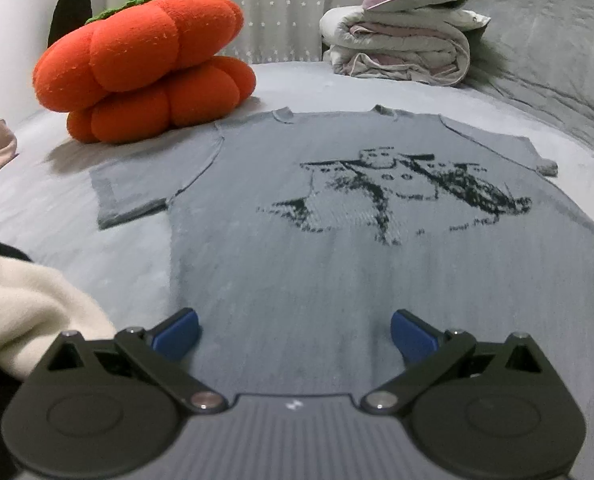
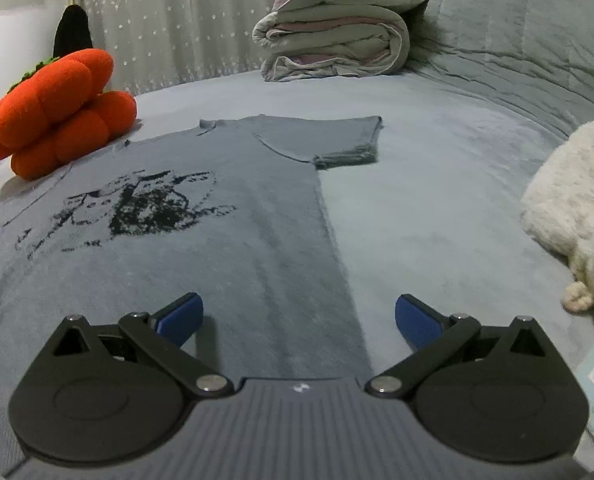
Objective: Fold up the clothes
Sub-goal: 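Turn the sweater over and lay it flat with both tools open, then move both open tools over the cat-print sweater toward its sleeve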
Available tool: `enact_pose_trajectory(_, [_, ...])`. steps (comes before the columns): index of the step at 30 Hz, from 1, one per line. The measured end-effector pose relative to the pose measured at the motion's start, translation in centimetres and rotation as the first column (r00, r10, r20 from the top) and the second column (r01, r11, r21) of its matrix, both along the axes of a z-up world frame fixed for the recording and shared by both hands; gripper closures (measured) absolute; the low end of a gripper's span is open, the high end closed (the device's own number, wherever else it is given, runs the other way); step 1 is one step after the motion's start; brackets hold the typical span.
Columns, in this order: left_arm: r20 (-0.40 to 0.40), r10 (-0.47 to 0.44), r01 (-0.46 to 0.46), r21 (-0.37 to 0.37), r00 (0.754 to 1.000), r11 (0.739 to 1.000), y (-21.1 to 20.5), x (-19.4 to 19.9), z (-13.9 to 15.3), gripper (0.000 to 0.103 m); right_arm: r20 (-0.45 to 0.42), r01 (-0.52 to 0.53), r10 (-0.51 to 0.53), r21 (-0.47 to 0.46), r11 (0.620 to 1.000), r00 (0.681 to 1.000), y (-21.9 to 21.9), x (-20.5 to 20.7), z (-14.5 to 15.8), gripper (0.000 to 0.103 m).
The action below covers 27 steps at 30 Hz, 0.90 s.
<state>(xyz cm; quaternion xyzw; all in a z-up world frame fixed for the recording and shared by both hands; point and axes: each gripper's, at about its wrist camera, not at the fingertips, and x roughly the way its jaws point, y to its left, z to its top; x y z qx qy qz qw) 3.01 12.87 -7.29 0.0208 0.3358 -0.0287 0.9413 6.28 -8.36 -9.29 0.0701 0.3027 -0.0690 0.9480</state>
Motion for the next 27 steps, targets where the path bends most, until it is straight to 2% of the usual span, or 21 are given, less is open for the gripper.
enact_pose_trajectory(9, [0.018,-0.023,0.023,0.006,1.000,1.000,0.7,-2.8,-0.3,0.000,-0.011,-0.019,0.019,-0.033,0.999,1.000,0.0,-0.8,-0.5,0.000])
enact_pose_trajectory(13, [0.021,0.009,-0.009,-0.008,1.000,1.000,1.1,-3.7,-0.4,0.000,-0.004,-0.019,0.019,-0.026,0.999,1.000,-0.2,-0.9,-0.7,0.000])
enact_pose_trajectory(27, [0.024,0.026,-0.026,-0.003,0.999,1.000,1.0,-4.1,-0.4,0.000,-0.015,-0.016,0.015,-0.071,0.997,1.000,0.4,-0.8,-0.9,0.000])
